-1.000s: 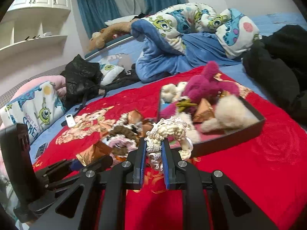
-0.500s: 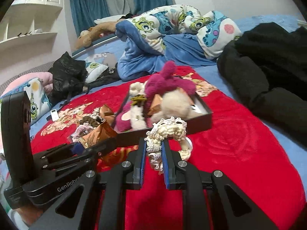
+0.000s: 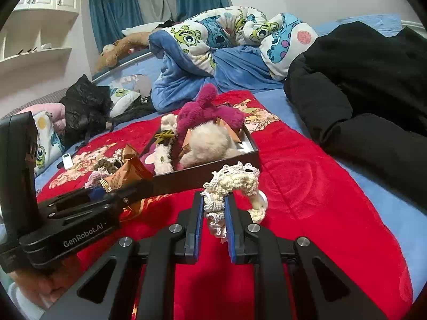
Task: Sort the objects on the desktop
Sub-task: 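Carry the scrunchie and the orange packet over the plush toy tray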
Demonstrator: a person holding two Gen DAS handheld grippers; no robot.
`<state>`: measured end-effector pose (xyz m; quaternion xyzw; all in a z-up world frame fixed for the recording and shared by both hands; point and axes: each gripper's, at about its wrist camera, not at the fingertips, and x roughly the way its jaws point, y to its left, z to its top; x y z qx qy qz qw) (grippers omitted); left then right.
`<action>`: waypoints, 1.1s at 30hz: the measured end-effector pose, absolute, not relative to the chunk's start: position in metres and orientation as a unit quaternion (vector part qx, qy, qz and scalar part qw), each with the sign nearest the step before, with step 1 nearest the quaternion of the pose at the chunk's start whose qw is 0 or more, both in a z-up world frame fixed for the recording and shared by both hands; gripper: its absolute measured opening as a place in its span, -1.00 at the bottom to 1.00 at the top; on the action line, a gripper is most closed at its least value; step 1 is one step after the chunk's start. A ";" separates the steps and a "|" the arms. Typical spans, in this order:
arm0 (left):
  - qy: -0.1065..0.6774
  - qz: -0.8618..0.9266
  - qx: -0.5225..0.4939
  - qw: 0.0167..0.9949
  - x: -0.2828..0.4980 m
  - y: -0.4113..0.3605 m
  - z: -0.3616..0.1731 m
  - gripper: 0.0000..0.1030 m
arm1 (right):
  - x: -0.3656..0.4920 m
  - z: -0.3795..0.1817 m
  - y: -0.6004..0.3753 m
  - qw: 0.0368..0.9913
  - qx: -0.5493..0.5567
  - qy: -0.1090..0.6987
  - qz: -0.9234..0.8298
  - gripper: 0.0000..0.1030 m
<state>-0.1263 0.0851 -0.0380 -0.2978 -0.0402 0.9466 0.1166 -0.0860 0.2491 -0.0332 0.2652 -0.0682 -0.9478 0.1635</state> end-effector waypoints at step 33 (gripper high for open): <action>-0.038 0.945 -0.303 0.119 -0.178 0.072 -0.009 -0.30 | -0.130 -0.002 0.220 0.205 0.228 -0.066 -0.949 -0.69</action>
